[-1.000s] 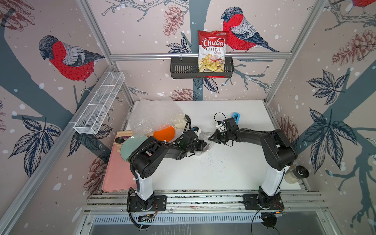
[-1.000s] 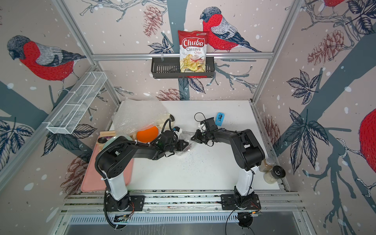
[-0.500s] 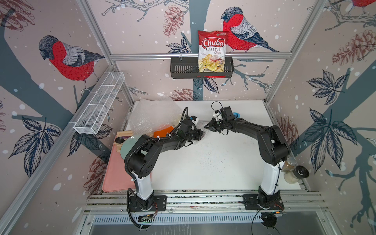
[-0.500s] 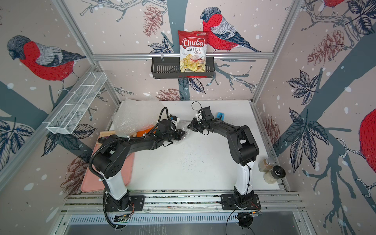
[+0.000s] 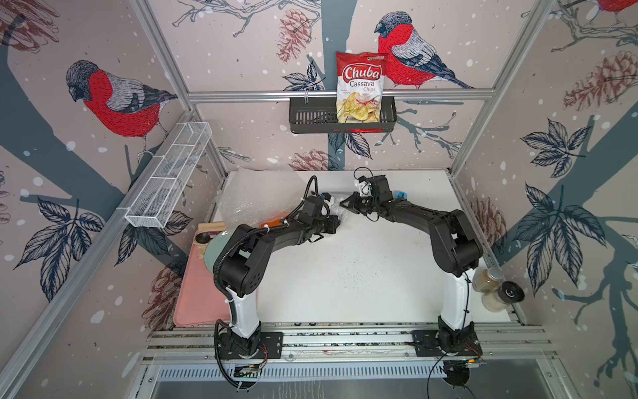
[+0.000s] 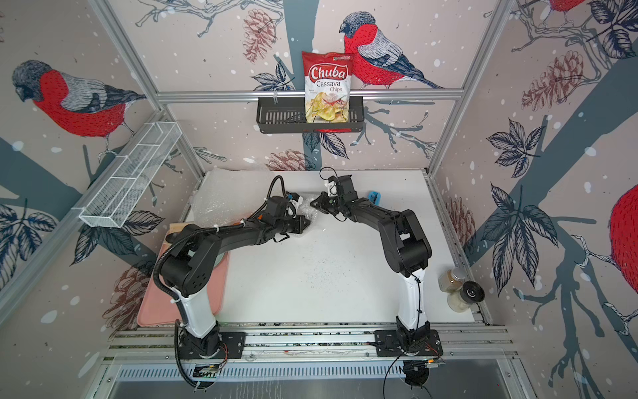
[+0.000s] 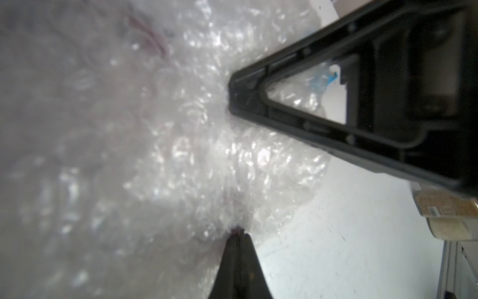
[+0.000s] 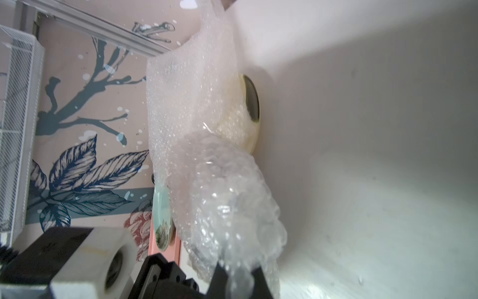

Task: Wrap dinner plates in bubble wrap
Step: Stick the tape on the bubble wrap.

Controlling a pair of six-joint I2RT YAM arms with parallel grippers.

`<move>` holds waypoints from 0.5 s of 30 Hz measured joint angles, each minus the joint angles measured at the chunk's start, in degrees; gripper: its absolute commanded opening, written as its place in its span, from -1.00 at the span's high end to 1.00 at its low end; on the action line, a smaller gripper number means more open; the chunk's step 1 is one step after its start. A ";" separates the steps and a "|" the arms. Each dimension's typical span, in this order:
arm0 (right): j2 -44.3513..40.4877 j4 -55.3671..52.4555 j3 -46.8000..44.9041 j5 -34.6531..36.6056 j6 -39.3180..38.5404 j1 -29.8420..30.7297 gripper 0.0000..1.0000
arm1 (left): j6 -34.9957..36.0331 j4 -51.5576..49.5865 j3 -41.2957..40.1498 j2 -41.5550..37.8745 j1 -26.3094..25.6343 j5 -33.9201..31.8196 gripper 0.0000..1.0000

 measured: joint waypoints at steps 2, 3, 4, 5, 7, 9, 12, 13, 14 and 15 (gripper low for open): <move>-3.08 2.23 -6.34 0.35 0.68 0.79 1.00 | -1.55 1.40 -4.37 -1.66 -0.42 1.53 0.94; -4.76 3.26 -9.60 0.55 1.57 1.11 1.00 | -2.67 2.21 -6.58 -2.64 -0.94 2.01 0.93; -6.32 4.04 -12.59 0.74 1.97 1.36 1.00 | -3.48 2.95 -8.52 -3.56 -1.66 2.71 0.93; -7.63 4.96 -15.21 0.90 2.93 1.55 1.00 | -4.09 3.50 -9.88 -4.20 -2.36 2.84 0.92; -10.56 7.30 -21.51 1.68 4.46 1.99 1.00 | -5.70 5.01 -13.07 -5.40 -4.50 2.82 0.91; -12.96 9.46 -27.50 2.60 5.88 2.47 1.00 | -7.28 6.71 -15.85 -5.81 -6.56 3.39 0.89; -15.43 11.45 -34.69 4.22 7.63 3.06 1.00 | -10.38 10.23 -18.95 -5.57 -9.35 4.48 0.88; -16.33 12.61 -36.70 4.83 7.63 3.10 1.00 | -11.02 12.00 -19.30 -5.20 -10.14 4.44 0.89; -17.18 14.10 -38.42 5.27 7.65 3.10 1.00 | -11.67 13.42 -19.50 -4.72 -10.56 4.48 0.88; -17.94 15.43 -40.09 5.79 7.87 3.02 1.00 | -12.31 14.49 -19.56 -4.26 -10.82 4.48 0.89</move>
